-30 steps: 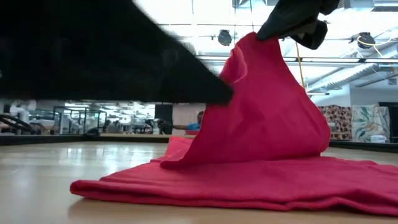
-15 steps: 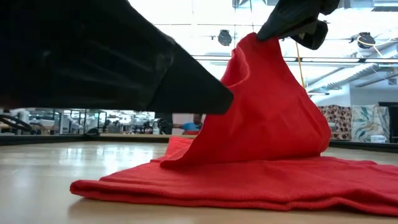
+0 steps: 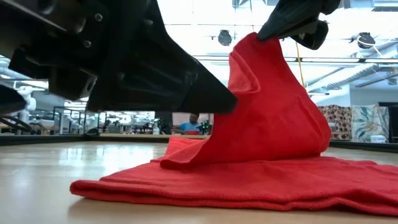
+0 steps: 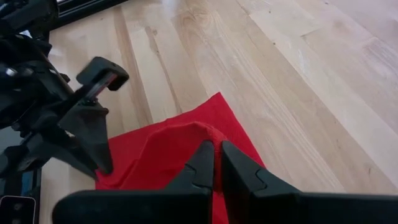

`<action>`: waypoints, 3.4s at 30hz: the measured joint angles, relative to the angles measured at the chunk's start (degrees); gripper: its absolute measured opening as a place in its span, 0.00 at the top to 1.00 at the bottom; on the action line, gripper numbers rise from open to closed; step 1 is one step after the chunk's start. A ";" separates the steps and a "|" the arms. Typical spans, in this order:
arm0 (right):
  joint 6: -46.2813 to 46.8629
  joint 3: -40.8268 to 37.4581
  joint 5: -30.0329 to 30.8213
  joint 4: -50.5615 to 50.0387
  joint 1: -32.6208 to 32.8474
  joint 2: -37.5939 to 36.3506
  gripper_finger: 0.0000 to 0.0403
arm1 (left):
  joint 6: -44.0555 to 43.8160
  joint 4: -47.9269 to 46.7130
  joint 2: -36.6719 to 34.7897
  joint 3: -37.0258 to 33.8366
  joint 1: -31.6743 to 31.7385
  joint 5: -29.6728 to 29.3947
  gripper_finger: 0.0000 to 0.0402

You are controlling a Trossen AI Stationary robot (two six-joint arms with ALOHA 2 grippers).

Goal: Roll napkin
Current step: Fold the red napkin

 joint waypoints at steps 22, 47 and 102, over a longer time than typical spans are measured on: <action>-0.66 0.02 -1.28 2.90 7.23 0.00 0.98 | -11.56 -37.87 -15.34 -0.03 -6.01 -9.09 0.99; -1.73 0.04 -3.03 2.79 9.40 0.00 0.98 | -14.68 -37.99 -16.57 -0.03 -5.95 -1.43 1.00; 1.49 0.00 -9.15 2.98 12.63 5.84 0.95 | -22.20 -35.04 -14.34 -0.09 -5.84 10.96 1.00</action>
